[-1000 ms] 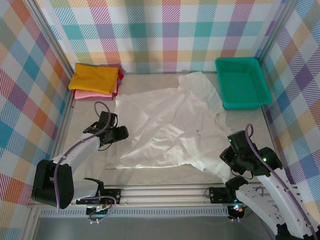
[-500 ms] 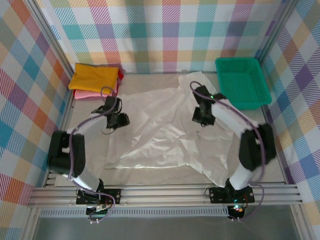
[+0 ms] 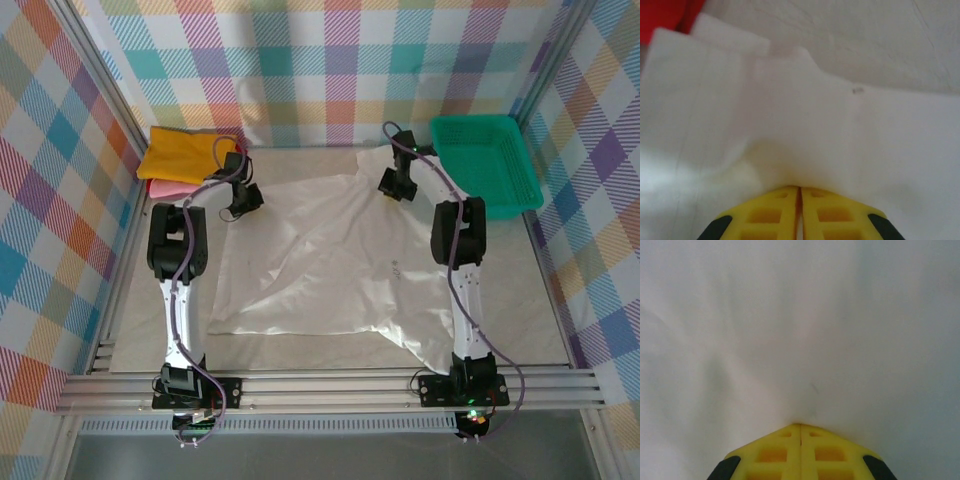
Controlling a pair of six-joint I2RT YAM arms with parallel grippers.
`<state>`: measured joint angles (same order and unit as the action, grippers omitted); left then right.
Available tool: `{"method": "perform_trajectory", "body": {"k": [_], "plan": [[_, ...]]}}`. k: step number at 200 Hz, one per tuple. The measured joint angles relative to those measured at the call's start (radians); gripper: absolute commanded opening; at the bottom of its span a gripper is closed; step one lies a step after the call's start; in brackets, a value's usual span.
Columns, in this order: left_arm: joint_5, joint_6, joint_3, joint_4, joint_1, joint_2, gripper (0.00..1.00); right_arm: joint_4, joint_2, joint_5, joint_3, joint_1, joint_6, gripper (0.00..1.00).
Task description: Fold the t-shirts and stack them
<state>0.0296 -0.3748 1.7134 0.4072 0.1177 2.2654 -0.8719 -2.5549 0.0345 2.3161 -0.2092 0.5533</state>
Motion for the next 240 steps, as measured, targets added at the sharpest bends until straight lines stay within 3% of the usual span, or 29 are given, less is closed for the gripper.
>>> {"method": "perform_trajectory", "body": {"k": [36, 72, 105, 131, 146, 156, 181, 189, 207, 240], "plan": [[0.017, -0.037, 0.18, 0.036, -0.021, 0.109, 0.1, -0.05, -0.201, -0.054, 0.333, 0.009, 0.018, 0.0], [0.03, -0.056, 0.293, 0.088, -0.024, 0.168, 0.13, -0.043, -0.217, -0.085, 0.358, 0.015, 0.034, 0.0], [0.032, -0.054, 0.185, 0.082, -0.024, 0.088, 0.25, -0.067, -0.181, -0.121, 0.321, 0.018, 0.019, 0.09], [0.019, -0.042, -0.087, 0.087, -0.019, -0.175, 0.44, -0.042, 0.082, -0.124, -0.023, -0.007, -0.021, 0.17], [-0.003, -0.052, -0.285, 0.083, -0.015, -0.412, 0.5, 0.035, 0.367, -0.105, -0.35, -0.045, -0.025, 0.21], [-0.028, -0.063, -0.418, 0.089, -0.015, -0.591, 0.61, 0.093, 0.579, -0.092, -0.558, -0.076, -0.027, 0.22], [-0.074, -0.095, -0.655, 0.171, -0.017, -0.922, 0.7, 0.191, 1.066, -0.057, -0.963, -0.161, -0.004, 0.26], [-0.09, -0.106, -0.71, 0.21, -0.022, -0.975, 0.75, 0.202, 1.172, -0.048, -1.064, -0.174, 0.007, 0.27], [-0.09, -0.132, -0.839, 0.255, -0.069, -1.027, 0.76, 0.181, 1.334, -0.019, -1.252, -0.175, 0.049, 0.29], [-0.084, -0.164, -0.95, 0.308, -0.155, -0.996, 0.75, 0.051, 1.392, 0.016, -1.446, -0.165, 0.11, 0.34]]}}
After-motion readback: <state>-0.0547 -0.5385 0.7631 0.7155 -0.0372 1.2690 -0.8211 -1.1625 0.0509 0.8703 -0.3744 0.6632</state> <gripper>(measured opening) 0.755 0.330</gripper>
